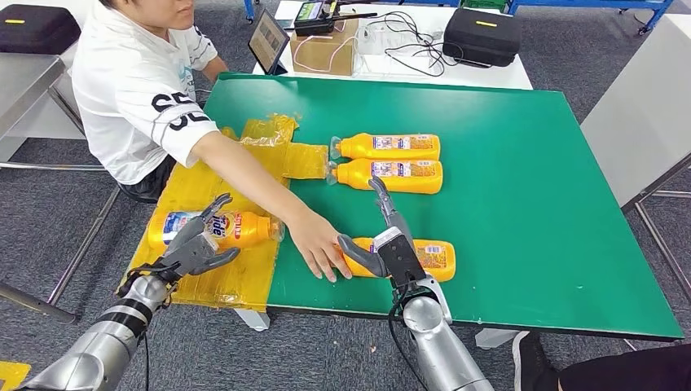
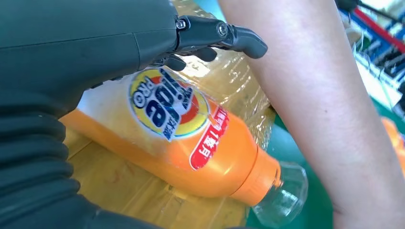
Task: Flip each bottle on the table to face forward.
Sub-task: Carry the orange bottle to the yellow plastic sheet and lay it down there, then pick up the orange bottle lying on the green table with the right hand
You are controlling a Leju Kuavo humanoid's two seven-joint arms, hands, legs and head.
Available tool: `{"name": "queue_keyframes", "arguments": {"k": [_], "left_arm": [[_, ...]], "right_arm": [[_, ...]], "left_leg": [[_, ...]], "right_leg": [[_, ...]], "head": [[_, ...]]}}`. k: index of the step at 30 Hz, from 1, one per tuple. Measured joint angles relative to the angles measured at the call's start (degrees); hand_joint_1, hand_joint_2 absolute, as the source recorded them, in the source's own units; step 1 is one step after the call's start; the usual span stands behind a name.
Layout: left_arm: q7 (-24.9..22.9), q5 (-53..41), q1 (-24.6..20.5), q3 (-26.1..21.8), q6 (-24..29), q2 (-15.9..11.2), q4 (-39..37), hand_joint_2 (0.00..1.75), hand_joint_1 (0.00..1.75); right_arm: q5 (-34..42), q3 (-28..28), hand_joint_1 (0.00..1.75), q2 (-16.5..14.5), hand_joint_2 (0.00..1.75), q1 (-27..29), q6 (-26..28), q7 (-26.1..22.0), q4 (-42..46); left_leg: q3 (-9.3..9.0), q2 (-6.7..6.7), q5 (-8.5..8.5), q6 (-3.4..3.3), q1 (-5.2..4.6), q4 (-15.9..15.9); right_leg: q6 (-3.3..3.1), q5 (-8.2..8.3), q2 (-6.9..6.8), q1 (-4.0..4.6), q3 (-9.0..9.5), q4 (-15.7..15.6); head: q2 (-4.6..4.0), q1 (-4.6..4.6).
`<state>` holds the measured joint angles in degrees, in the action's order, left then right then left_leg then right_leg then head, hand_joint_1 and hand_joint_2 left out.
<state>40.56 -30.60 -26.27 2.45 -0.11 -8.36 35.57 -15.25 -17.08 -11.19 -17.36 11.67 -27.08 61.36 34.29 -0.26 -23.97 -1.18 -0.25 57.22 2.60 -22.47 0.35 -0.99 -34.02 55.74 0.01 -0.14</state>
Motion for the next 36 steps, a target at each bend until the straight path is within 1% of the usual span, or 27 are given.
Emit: {"name": "queue_keyframes", "arguments": {"k": [2,4,6,8,10,14,18,23,27,29,31,36], "left_arm": [[-0.01,3.68,1.77,-1.84,-0.57,1.17,2.11,1.75,0.00],[-0.19,8.51,3.43,-3.99,-1.67,3.12,4.29,1.75,0.00],[-0.58,12.33,4.66,-6.07,-2.63,5.17,6.18,1.75,0.00],[-0.95,13.79,5.49,-7.50,-3.02,6.74,7.62,1.75,0.00],[-1.19,14.12,6.07,-8.38,-3.08,7.77,8.67,1.75,0.00],[-1.70,14.82,6.66,-9.49,-3.10,8.89,9.87,1.75,0.00],[-4.94,17.58,6.71,-10.48,-2.96,10.62,10.27,1.75,0.00],[-8.32,22.14,6.71,-10.41,-3.10,13.67,11.43,1.75,0.00],[-10.63,24.33,6.93,-8.88,-4.14,15.69,12.92,1.75,0.00],[-10.61,24.37,7.05,-7.43,-3.67,16.45,13.46,1.75,0.00],[-9.88,23.77,7.13,-5.75,-2.05,17.10,14.06,1.75,0.00],[-9.35,23.14,7.12,-3.05,-0.42,17.82,15.09,1.75,0.00]], "right_arm": [[-1.82,-0.19,0.00,0.23,1.75,0.01,1.71,1.01,-0.11],[-3.59,-0.41,0.00,0.54,1.75,0.02,2.99,2.74,-0.22],[-4.73,-0.60,0.00,0.86,1.75,0.02,3.37,4.13,-0.49],[-5.19,-0.80,0.00,1.13,1.75,0.02,3.39,4.63,-0.82],[-5.32,-0.91,0.00,1.30,1.75,0.02,3.40,4.72,-1.15],[-5.75,-0.96,0.00,1.57,1.75,0.01,3.55,5.03,-1.73],[-8.97,-1.02,0.00,2.10,1.75,0.09,4.79,7.88,-2.29],[-15.52,-1.01,0.00,3.86,1.75,1.23,6.93,12.86,-2.80],[-20.82,-0.75,0.00,6.95,1.75,3.06,6.12,18.24,-2.81],[-22.93,-0.42,0.00,8.78,1.75,3.44,5.01,20.23,-2.81],[-24.32,0.14,0.00,10.24,1.75,3.45,4.12,21.41,-2.76],[-25.83,1.17,0.00,12.12,1.75,3.35,2.91,22.46,-2.46]], "left_leg": [[0.01,0.01,0.00,0.00,0.00,0.00],[0.04,-0.01,0.01,0.00,0.00,0.01],[0.09,-0.03,0.01,-0.01,0.00,0.01],[0.15,-0.03,0.01,-0.01,0.00,0.02],[0.20,-0.02,0.01,-0.01,0.00,0.02],[0.30,-0.02,0.01,-0.01,0.00,0.02],[0.31,-0.03,0.01,-0.01,0.00,0.02],[0.32,-0.07,0.00,-0.01,-0.02,0.03],[0.35,-0.10,-0.01,-0.03,-0.08,0.04],[0.36,-0.11,-0.01,-0.04,-0.08,0.05],[0.34,-0.10,-0.01,-0.04,-0.08,0.06],[0.26,-0.07,-0.02,-0.05,-0.07,0.05]], "right_leg": [[0.00,0.00,0.00,0.00,-0.03,0.00],[0.00,0.00,0.00,0.00,-0.06,0.00],[0.00,0.01,-0.01,0.00,-0.07,0.00],[0.01,0.02,-0.01,-0.01,-0.10,0.00],[0.02,0.02,-0.01,-0.01,-0.16,0.00],[0.02,0.02,-0.01,0.00,-0.27,0.00],[0.02,0.02,-0.01,0.00,-0.32,-0.01],[0.02,0.02,-0.04,-0.02,-0.30,-0.02],[0.03,0.03,-0.11,-0.06,-0.30,-0.05],[0.05,0.03,-0.13,-0.06,-0.30,-0.07],[0.05,0.04,-0.13,-0.06,-0.27,-0.07],[0.05,0.04,-0.12,-0.04,-0.23,-0.08]], "head": [[0.00,0.00],[0.00,0.00],[0.01,0.01],[0.01,0.01],[0.00,0.01],[0.00,-0.01],[0.01,-0.02],[0.00,-0.01],[-0.01,-0.02],[0.00,-0.02],[-0.01,-0.01],[0.00,-0.02]]}}
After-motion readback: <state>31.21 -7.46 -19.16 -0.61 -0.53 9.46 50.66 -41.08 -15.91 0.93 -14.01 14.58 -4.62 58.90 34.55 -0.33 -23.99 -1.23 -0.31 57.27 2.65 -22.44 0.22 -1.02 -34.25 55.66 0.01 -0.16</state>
